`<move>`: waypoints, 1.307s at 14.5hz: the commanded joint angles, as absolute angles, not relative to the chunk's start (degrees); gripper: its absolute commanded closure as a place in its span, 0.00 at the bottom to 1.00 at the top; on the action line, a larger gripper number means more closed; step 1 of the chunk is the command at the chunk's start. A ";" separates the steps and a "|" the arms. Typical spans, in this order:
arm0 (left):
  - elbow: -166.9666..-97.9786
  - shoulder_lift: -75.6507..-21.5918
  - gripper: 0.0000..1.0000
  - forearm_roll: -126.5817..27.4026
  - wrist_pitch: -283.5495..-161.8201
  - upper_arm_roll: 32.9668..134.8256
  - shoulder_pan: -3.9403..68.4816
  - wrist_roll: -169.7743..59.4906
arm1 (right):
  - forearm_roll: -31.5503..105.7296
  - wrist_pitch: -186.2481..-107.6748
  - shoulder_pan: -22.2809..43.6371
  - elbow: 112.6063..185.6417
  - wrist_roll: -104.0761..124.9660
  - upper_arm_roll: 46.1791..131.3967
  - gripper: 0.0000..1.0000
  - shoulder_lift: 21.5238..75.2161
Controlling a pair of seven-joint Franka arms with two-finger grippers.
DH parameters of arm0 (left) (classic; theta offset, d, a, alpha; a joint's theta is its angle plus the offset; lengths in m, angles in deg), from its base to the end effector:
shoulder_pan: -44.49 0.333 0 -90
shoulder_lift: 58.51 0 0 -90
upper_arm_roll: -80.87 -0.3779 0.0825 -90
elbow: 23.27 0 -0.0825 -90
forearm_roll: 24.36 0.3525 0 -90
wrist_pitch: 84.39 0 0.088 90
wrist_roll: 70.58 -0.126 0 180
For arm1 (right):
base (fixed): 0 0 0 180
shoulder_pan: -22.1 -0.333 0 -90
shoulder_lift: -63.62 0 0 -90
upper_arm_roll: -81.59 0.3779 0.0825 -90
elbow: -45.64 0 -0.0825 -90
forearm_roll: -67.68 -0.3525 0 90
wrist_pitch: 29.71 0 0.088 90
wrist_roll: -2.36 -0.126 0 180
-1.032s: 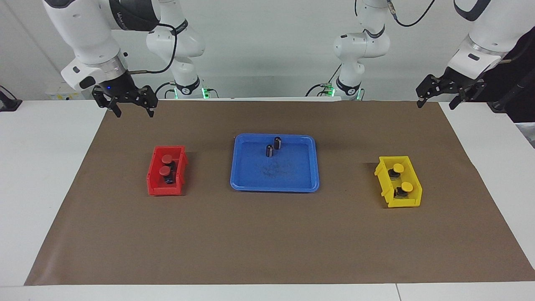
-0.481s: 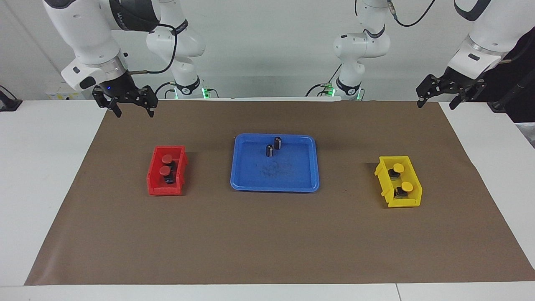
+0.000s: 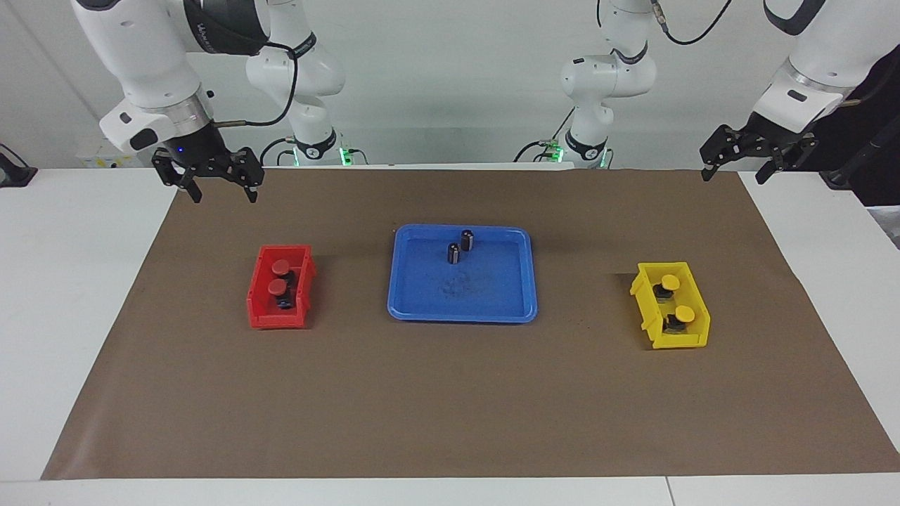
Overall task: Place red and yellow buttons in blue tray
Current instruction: 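Reach the right gripper to the red buttons in the red holder, then grasp a red button with the right gripper while the left gripper reaches yellow buttons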
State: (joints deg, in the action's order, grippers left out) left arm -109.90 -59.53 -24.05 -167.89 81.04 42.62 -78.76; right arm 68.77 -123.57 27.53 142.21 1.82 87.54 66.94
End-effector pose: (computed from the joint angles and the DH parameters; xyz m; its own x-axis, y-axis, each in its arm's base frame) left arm 0.5039 -0.0172 0.6924 0.9835 -0.1768 -0.0372 -0.1769 -0.9842 -0.0002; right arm 0.5065 0.0041 0.6522 0.9999 0.0008 0.0105 0.0006 -0.9997 0.0249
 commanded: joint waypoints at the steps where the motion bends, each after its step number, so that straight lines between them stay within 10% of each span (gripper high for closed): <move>1: -112.13 -61.32 0.00 -24.63 -169.20 80.96 42.82 -79.20 | 67.24 -128.31 27.99 142.92 3.50 87.74 0.01 66.52; 19: -118.43 -65.52 0.00 -24.10 -172.08 80.78 45.19 -77.88 | 66.36 -163.22 27.55 167.98 3.24 87.83 0.27 59.40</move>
State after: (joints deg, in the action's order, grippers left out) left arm -111.64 -61.79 -24.02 -168.38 80.65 44.18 -77.68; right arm 67.94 -160.91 27.42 164.67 1.82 87.72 57.51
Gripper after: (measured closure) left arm 0.000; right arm 0.238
